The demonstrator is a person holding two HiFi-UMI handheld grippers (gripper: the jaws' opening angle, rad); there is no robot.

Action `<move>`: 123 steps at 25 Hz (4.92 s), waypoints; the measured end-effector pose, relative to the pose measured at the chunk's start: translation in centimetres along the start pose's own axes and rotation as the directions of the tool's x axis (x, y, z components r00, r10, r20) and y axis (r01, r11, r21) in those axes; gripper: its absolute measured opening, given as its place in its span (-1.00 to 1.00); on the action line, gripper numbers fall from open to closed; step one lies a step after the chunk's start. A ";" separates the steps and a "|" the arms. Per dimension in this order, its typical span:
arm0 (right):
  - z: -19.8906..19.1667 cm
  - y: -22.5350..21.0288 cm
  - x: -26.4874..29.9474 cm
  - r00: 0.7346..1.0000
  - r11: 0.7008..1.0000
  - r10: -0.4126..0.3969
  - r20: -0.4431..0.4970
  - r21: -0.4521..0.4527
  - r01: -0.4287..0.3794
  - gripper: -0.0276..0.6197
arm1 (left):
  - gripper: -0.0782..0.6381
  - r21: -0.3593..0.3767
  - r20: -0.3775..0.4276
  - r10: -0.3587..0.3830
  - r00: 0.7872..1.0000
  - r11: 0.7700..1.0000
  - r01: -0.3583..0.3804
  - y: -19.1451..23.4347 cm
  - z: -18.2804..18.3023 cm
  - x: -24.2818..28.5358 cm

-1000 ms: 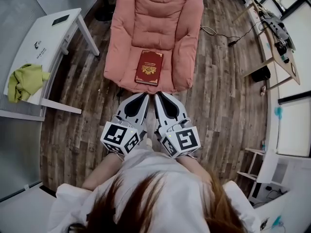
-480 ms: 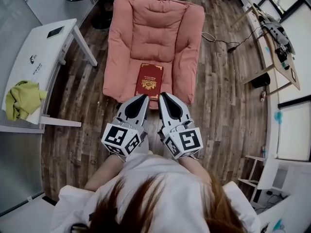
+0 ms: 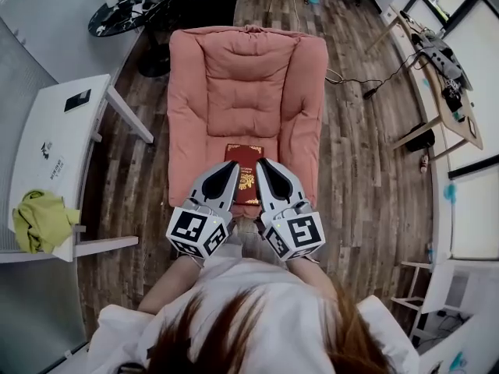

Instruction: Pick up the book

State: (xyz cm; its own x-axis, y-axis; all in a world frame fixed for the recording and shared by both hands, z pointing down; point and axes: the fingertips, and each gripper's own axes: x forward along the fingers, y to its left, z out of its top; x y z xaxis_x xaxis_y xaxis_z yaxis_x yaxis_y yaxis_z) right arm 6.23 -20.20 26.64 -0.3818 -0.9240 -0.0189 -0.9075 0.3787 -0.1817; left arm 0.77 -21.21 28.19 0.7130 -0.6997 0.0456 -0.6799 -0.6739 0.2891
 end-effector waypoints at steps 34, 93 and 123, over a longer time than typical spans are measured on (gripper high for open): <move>-10.5 -10.1 7.8 0.965 0.990 -0.094 -0.246 0.076 0.115 -0.66 | -0.72 -0.085 -0.221 0.043 0.974 0.994 -0.063 8.9 -9.1 9.0; -53.1 -16.4 2.8 0.624 0.890 0.133 -0.770 0.370 0.267 0.07 | 0.08 -0.210 -0.694 0.122 0.710 0.909 -0.361 21.8 -48.5 7.1; -43.9 -17.8 1.2 0.687 0.928 0.052 -0.725 0.290 0.235 -0.23 | 0.34 -0.510 -0.586 -0.278 0.762 0.856 -0.080 16.4 -47.1 6.5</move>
State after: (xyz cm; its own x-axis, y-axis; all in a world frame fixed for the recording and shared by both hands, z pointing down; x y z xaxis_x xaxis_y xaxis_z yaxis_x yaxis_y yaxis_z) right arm 14.18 -25.78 73.01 -0.4367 -0.5770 0.6901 -0.8810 0.1193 -0.4578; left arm 2.31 -25.63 78.26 0.8323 -0.2068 0.5144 -0.5517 -0.4002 0.7318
